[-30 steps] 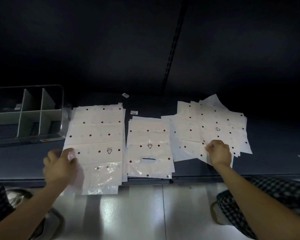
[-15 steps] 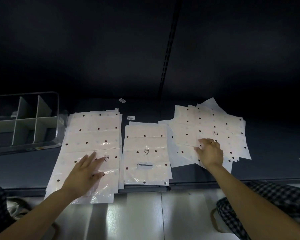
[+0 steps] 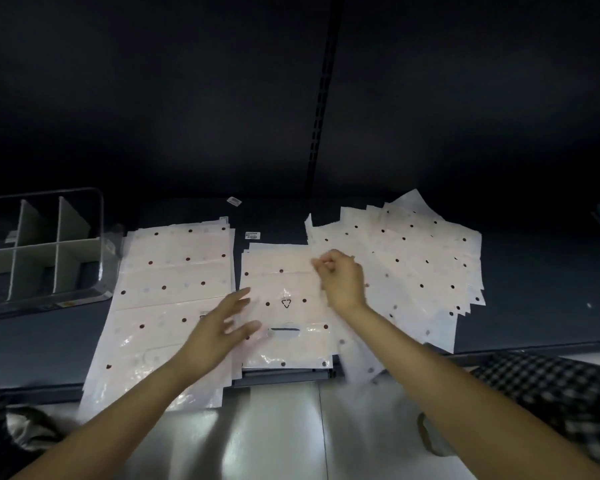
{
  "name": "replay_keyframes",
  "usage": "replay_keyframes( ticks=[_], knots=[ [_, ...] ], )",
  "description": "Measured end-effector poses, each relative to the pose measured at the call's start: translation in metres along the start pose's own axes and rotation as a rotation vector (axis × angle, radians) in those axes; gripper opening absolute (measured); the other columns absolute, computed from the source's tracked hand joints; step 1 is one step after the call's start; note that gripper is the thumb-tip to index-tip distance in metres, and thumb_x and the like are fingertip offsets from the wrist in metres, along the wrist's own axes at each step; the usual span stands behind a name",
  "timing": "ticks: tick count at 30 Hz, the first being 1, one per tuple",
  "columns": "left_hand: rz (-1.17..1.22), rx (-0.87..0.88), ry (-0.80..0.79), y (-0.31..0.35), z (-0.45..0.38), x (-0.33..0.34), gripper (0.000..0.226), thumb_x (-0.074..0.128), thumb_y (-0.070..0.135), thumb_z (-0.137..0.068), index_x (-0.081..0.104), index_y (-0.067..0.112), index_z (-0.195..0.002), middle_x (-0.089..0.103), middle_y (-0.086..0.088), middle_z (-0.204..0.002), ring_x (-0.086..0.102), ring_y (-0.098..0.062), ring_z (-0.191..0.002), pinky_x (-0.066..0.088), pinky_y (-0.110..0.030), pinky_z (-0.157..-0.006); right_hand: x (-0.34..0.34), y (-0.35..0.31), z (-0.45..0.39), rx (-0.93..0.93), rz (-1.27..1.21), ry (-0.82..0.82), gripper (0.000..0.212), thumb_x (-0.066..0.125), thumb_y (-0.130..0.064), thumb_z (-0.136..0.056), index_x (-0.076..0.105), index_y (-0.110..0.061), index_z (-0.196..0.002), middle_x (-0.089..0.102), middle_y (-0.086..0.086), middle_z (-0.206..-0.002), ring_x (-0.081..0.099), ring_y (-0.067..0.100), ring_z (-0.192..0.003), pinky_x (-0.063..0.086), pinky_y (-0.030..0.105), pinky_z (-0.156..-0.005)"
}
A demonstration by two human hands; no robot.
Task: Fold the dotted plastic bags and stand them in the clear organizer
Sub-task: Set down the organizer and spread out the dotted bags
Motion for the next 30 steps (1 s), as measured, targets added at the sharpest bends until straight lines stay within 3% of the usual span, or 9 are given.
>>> replay_keyframes(
  ticks=[4, 7, 9, 10, 14, 18, 25, 28, 30],
  knots=[
    [0.027, -0.056, -0.093, 0.017, -0.006, 0.019, 0.089, 0.070, 0.047, -0.073, 0.021, 0.038, -0.146, 0.046, 0.015, -0.132, 0.047, -0.005, -0.119, 0.036, -0.024, -0.099, 0.056, -0.039, 0.028, 0.076, -0.346, -0.282, 0.009, 0.062, -0.017, -0.090, 0.061, -0.015, -0.081, 0.065, -0.002, -0.074, 0.062, 0.009, -0.066, 0.051, 0.022, -0.071],
    [-0.097, -0.042, 0.142, 0.016, -0.013, -0.008, 0.063, 0.064, 0.016, -0.089, 0.034, 0.022, -0.144, 0.059, 0.004, -0.120, 0.056, -0.017, -0.112, 0.042, -0.029, -0.091, 0.063, -0.050, 0.032, -0.048, -0.286, -0.375, 0.009, 0.062, -0.020, -0.090, 0.070, -0.016, -0.091, 0.068, -0.009, -0.090, 0.061, 0.001, -0.085, 0.042, 0.004, -0.077],
    [-0.063, -0.113, 0.265, 0.005, -0.014, -0.032, 0.050, 0.057, 0.004, -0.091, 0.043, 0.015, -0.137, 0.068, -0.009, -0.106, 0.063, -0.029, -0.101, 0.048, -0.034, -0.086, 0.044, -0.036, 0.019, -0.057, -0.246, -0.301, 0.014, 0.061, -0.016, -0.090, 0.071, -0.011, -0.099, 0.065, -0.009, -0.096, 0.061, 0.005, -0.094, 0.038, -0.002, -0.074],
    [-0.027, -0.156, 0.307, -0.002, -0.014, -0.043, 0.048, 0.055, 0.002, -0.091, 0.045, 0.014, -0.136, 0.068, -0.014, -0.105, 0.063, -0.032, -0.098, 0.049, -0.038, -0.088, 0.028, -0.021, 0.010, -0.052, -0.183, -0.237, 0.017, 0.061, -0.014, -0.090, 0.069, -0.010, -0.104, 0.064, -0.007, -0.102, 0.060, 0.011, -0.102, 0.039, 0.000, -0.077],
    [-0.049, -0.279, 0.439, -0.034, -0.013, -0.094, 0.045, 0.052, 0.003, -0.093, 0.043, 0.011, -0.136, 0.062, -0.020, -0.116, 0.060, -0.038, -0.103, 0.047, -0.051, -0.094, -0.044, 0.065, -0.021, 0.066, 0.367, -0.023, 0.047, 0.063, -0.028, -0.088, 0.052, -0.013, -0.131, 0.049, 0.008, -0.137, 0.039, 0.026, -0.129, 0.038, 0.035, -0.103],
    [-0.208, -0.321, 0.506, -0.055, -0.011, -0.135, 0.047, 0.051, 0.003, -0.093, 0.041, 0.011, -0.138, 0.061, -0.024, -0.116, 0.059, -0.043, -0.097, 0.048, -0.046, -0.082, -0.076, 0.126, -0.017, 0.185, 0.620, -0.070, 0.078, 0.063, -0.051, -0.082, 0.032, -0.018, -0.145, 0.030, 0.006, -0.151, 0.023, 0.028, -0.138, 0.033, 0.041, -0.107],
    [-0.435, -0.295, 0.604, -0.067, -0.004, -0.173, 0.043, 0.049, 0.004, -0.094, 0.042, 0.009, -0.136, 0.059, -0.028, -0.116, 0.055, -0.049, -0.098, 0.043, -0.048, -0.077, -0.079, 0.133, -0.013, 0.121, 0.435, 0.126, 0.017, 0.065, -0.015, -0.087, 0.069, -0.006, -0.101, 0.059, 0.008, -0.126, 0.053, 0.030, -0.112, 0.046, 0.038, -0.087],
    [-0.535, -0.262, 0.681, -0.057, 0.002, -0.173, 0.042, 0.050, 0.005, -0.093, 0.044, 0.011, -0.134, 0.058, -0.027, -0.112, 0.056, -0.048, -0.089, 0.045, -0.046, -0.065, -0.084, 0.130, -0.014, 0.152, 0.367, 0.158, 0.012, 0.062, -0.012, -0.089, 0.069, -0.004, -0.094, 0.065, 0.012, -0.112, 0.059, 0.031, -0.100, 0.049, 0.038, -0.080],
    [-0.661, -0.189, 0.759, -0.045, 0.007, -0.168, 0.040, 0.053, 0.002, -0.090, 0.047, 0.005, -0.129, 0.053, -0.029, -0.114, 0.052, -0.049, -0.093, 0.046, -0.053, -0.068, -0.083, 0.125, -0.013, 0.168, 0.290, 0.195, 0.015, 0.056, -0.013, -0.093, 0.068, -0.005, -0.097, 0.067, 0.013, -0.106, 0.060, 0.032, -0.096, 0.047, 0.034, -0.078]
  ],
)
Point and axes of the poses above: each hand's wrist, its own z-axis away from the middle knuckle, its own x-axis out of the palm, y = z × x, the point moved 7 cm from there along -z, towards the middle knuckle
